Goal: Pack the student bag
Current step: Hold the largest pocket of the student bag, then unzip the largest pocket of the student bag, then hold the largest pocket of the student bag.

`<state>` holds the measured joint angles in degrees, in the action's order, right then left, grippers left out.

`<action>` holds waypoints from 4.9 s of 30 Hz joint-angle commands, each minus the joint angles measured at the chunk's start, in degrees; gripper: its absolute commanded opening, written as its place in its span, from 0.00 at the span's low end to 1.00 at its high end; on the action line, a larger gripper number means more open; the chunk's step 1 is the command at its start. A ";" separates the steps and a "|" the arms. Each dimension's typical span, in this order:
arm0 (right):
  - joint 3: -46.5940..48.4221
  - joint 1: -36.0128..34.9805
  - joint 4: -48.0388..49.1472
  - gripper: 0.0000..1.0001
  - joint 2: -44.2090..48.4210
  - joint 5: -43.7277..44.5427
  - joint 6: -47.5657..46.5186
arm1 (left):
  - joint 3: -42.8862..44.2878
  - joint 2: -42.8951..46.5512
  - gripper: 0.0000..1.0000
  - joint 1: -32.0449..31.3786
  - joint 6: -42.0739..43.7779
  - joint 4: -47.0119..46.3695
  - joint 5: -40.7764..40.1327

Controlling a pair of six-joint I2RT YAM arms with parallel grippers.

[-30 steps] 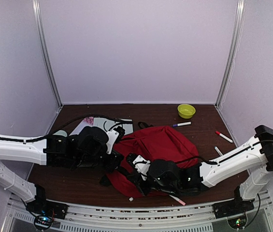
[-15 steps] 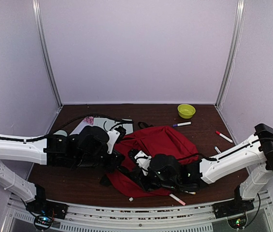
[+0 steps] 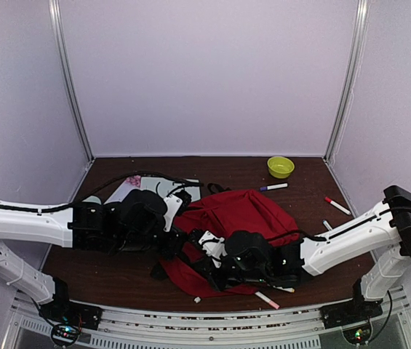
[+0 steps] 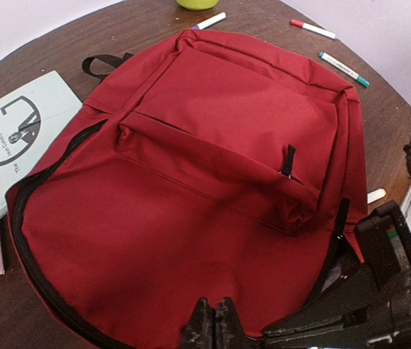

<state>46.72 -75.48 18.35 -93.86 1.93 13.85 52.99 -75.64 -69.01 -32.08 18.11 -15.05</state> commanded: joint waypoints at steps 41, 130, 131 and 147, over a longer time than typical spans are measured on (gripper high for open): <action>-2.14 -6.26 -22.88 0.00 15.99 19.83 -3.91 | 9.53 -4.24 0.00 11.80 9.04 7.32 -8.89; 25.61 2.73 -20.39 0.00 -14.25 12.02 6.62 | -2.77 8.89 0.00 9.95 2.09 -0.88 -1.13; 25.25 2.92 -19.71 0.00 -13.80 11.36 7.06 | -2.72 8.78 0.00 9.92 2.04 -0.88 -1.04; 21.84 4.69 -11.31 0.66 -10.18 2.74 8.14 | -3.11 10.23 0.00 9.95 0.79 -1.80 0.11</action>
<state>67.99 -71.35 5.30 -105.12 6.26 21.78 49.36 -67.37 -58.83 -30.22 19.70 -15.97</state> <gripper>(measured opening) 0.578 0.006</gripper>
